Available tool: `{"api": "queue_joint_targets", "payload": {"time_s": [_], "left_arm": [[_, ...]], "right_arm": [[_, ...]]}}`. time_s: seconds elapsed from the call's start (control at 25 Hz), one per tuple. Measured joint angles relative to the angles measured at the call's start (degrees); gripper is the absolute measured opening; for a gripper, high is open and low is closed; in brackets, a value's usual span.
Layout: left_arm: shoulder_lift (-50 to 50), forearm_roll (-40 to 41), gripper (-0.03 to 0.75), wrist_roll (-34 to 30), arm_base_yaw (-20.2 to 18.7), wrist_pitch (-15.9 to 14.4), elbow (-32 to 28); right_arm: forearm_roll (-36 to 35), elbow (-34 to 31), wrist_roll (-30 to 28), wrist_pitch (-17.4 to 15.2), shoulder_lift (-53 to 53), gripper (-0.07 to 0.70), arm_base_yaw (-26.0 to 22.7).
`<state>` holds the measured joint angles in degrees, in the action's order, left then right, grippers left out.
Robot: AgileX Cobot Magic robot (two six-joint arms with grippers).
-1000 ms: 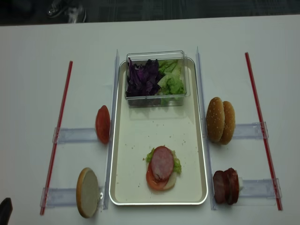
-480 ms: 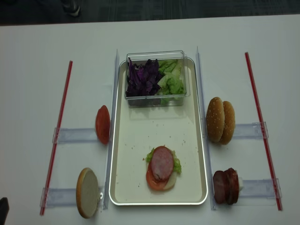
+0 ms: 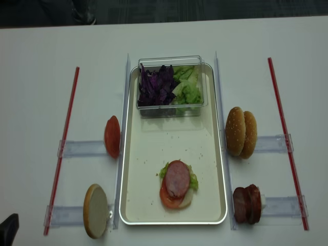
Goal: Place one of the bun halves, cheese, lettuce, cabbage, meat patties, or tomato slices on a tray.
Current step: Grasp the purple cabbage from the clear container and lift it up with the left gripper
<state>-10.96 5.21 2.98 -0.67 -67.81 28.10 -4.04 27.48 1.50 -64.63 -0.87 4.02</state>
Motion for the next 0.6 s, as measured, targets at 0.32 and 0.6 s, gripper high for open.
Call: {"api": "queue_joint_targets", "payload": {"time_s": [0.32, 0.6], "left_arm": [[-21.21, -0.87, 0.366, 3.86, 0.00, 0.20, 3.64], [-38.68, -0.96, 0.366, 5.83, 0.00, 0.75, 11.00]], "right_arm": [[0.00, 0.00, 0.00, 0.00, 0.00, 0.445, 0.00], [0.00, 0.00, 0.00, 0.00, 0.00, 0.445, 0.00]]}}
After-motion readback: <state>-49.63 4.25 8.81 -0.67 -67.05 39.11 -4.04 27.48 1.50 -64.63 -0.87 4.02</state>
